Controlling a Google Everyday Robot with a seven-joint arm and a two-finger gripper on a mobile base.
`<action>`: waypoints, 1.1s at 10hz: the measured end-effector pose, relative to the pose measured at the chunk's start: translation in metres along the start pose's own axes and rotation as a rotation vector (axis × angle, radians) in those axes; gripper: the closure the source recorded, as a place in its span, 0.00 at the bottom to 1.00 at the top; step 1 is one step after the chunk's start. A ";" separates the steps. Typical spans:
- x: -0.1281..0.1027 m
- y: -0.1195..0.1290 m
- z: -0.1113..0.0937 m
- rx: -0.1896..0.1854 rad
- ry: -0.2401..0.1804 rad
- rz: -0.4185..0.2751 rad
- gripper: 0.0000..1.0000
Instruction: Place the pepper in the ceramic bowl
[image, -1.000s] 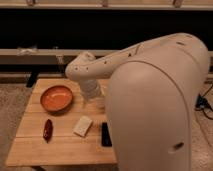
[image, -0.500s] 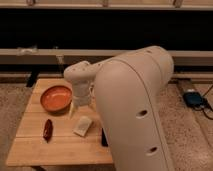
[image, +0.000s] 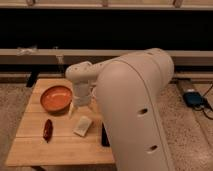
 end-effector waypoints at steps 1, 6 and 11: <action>0.000 0.000 0.000 0.000 0.000 0.000 0.20; 0.021 0.030 -0.013 -0.015 -0.062 -0.067 0.20; 0.050 0.141 -0.018 -0.023 -0.154 -0.180 0.20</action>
